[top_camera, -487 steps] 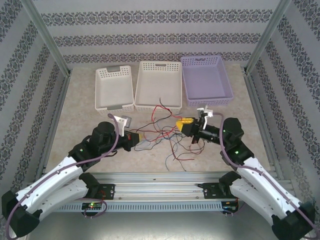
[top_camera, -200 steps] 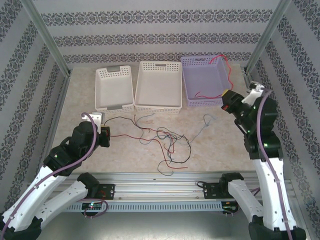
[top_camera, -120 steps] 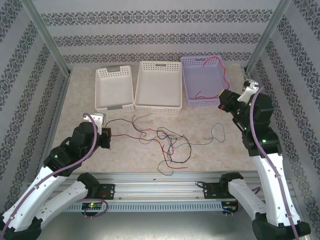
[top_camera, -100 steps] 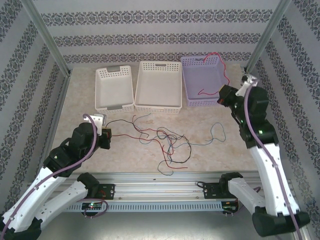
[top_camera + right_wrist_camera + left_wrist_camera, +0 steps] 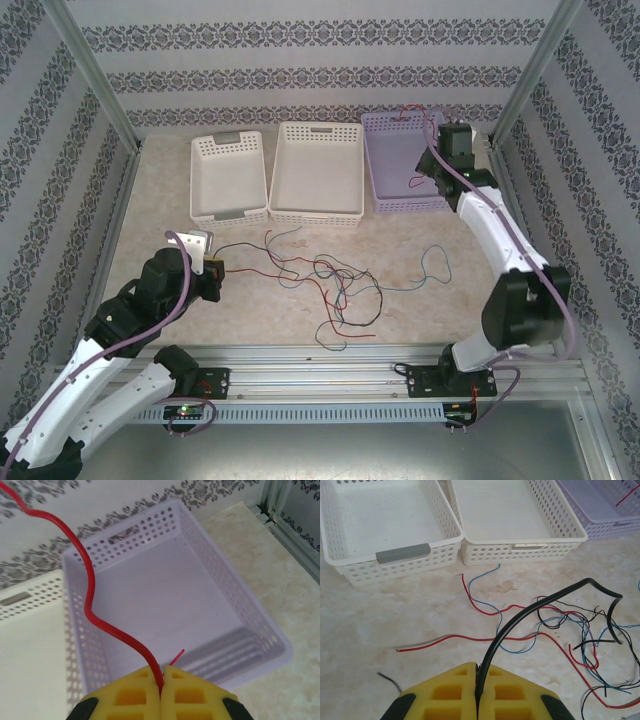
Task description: Untangle the cables
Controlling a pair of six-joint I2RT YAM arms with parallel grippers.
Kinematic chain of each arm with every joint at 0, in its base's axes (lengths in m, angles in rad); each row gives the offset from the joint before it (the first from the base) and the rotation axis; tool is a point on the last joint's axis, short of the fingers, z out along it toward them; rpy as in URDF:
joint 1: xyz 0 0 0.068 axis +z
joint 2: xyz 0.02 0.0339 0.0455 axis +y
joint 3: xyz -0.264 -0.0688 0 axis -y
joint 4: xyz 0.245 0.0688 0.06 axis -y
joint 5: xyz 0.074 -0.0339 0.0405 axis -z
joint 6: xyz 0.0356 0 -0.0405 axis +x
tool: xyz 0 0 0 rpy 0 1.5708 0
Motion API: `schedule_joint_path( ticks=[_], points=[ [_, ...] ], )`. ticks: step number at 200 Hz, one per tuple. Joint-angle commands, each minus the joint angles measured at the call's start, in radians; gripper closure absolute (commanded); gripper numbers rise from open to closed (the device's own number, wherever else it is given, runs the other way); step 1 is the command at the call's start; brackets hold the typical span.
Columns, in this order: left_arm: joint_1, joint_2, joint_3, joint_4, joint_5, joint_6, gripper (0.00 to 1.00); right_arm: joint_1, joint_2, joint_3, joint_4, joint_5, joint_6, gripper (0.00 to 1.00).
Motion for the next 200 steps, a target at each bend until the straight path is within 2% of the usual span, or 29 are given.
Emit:
schedule_joint_path(
  ticks=[1,47,94,140,161,200],
  points=[
    [0.015,-0.011,-0.008,0.032,0.013,0.024,1.0,-0.012,0.066,0.062,-0.03,0.056,-0.033,1.0],
    [0.015,-0.009,-0.011,0.038,0.023,0.027,1.0,-0.036,0.191,0.154,-0.111,0.043,-0.041,0.93],
    [0.015,-0.009,-0.012,0.042,0.028,0.029,1.0,-0.038,0.173,0.147,-0.123,0.001,-0.019,0.59],
    [0.015,-0.006,-0.012,0.047,0.034,0.028,1.0,-0.016,0.039,0.097,-0.082,-0.011,0.007,0.43],
    [0.015,-0.008,-0.007,0.061,0.044,0.026,1.0,0.008,-0.042,0.081,-0.092,-0.02,0.02,0.4],
    [0.015,0.028,0.062,0.109,0.078,0.007,1.0,0.114,-0.29,-0.135,0.015,-0.027,0.021,0.3]
  ],
)
